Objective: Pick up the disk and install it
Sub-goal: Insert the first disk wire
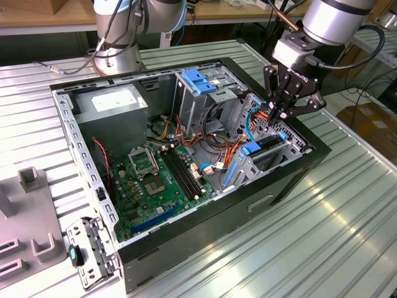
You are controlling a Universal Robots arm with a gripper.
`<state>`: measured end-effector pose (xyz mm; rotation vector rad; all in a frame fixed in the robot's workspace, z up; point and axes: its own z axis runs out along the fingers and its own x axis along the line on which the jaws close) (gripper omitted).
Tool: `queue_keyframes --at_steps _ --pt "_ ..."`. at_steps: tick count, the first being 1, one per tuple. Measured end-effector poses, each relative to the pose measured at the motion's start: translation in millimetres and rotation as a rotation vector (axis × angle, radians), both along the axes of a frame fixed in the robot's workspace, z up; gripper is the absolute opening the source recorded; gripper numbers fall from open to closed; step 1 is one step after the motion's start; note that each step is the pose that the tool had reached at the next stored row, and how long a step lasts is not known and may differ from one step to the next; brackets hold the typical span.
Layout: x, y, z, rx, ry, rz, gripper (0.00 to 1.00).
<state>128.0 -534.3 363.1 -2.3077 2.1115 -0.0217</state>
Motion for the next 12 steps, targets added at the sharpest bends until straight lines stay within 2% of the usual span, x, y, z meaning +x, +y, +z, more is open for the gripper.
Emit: queue_keyframes --at_steps 4,12 --pt "-1.6 -2.0 -0.9 -0.0001 0.0000 -0.004 0.17" --pt "-1.9 -2.1 -0.9 0.0010 0.0000 -0.004 0.17"
